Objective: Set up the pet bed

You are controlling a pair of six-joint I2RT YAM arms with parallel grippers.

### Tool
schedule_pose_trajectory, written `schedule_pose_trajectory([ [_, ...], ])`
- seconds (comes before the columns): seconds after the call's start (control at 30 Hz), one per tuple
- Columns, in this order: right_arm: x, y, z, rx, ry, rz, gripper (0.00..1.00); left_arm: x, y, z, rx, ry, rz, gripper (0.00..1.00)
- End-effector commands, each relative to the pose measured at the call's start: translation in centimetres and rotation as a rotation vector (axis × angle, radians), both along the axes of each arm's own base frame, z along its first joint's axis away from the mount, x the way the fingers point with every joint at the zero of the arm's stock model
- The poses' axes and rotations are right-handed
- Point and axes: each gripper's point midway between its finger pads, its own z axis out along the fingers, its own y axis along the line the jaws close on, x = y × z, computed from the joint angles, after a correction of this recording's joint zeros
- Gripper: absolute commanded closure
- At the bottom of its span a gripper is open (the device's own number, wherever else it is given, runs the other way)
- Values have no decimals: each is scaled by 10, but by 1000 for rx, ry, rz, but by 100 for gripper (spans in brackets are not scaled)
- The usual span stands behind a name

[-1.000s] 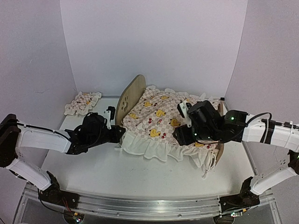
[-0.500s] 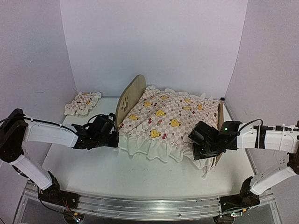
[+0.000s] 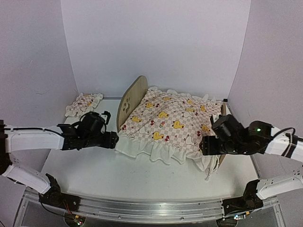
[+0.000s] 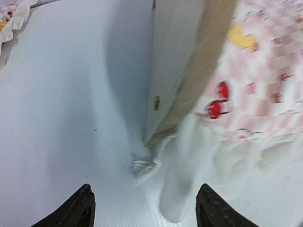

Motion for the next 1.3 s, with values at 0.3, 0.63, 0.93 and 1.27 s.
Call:
schedule_pose_trajectory([
  [0.3, 36, 32, 108, 101, -334, 151, 18, 131, 148, 183, -220, -310, 208, 26],
  [0.63, 35, 40, 126, 149, -365, 183, 16, 316, 257, 99, 163, -159, 513, 19],
  [0.93, 35, 40, 146, 167, -403, 194, 14, 369, 273, 9, 327, -66, 477, 17],
  [1.27, 36, 41, 152, 169, -415, 201, 14, 364, 266, -12, 280, 7, 418, 73],
])
